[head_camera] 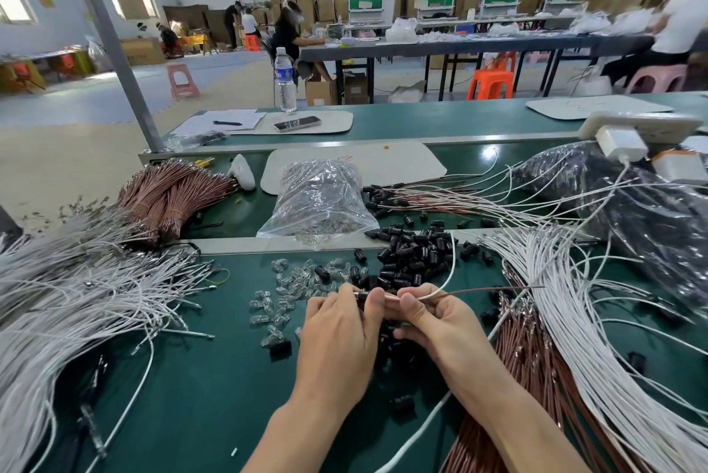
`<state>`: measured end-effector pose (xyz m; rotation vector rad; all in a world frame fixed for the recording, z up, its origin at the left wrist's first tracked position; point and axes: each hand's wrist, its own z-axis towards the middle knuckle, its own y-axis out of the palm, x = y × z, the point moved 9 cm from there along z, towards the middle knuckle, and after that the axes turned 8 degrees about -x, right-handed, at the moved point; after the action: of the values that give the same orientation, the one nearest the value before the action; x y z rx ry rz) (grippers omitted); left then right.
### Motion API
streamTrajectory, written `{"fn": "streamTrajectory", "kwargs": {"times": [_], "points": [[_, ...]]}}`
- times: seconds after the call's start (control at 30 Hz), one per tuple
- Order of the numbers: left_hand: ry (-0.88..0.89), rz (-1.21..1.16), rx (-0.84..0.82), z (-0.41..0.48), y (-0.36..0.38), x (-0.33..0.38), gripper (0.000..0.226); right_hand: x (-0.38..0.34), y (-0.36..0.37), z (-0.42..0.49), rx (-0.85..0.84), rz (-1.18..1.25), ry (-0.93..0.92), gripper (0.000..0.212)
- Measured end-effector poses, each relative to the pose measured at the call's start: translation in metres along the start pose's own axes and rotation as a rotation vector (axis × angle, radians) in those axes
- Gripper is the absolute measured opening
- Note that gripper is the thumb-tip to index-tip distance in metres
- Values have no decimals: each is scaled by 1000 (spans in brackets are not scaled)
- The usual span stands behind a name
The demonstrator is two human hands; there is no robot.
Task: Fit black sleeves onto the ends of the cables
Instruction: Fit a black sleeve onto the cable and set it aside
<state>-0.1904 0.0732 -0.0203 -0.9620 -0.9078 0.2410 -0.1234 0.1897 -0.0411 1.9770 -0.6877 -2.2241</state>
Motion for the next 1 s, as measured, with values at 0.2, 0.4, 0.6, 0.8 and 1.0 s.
{"fn": "streamTrajectory", "kwargs": {"times": [0.2,0.4,0.6,0.8,1.0], "points": [[23,-54,12,-3,-2,5,45,1,5,-1,-50,21,4,28],[66,-66,74,-6,-8,7,46,-2,6,-1,-27,56,-7,32],[78,-376,243,-12,-44,5,29,-25,-14,-9,148,241,-80,32],[68,-703,577,-46,-123,-11,18,-35,0,-13,139,405,-61,14],[-27,-1171,477,-36,-146,-24,21,-89,22,-1,55,219,-168,14]]}}
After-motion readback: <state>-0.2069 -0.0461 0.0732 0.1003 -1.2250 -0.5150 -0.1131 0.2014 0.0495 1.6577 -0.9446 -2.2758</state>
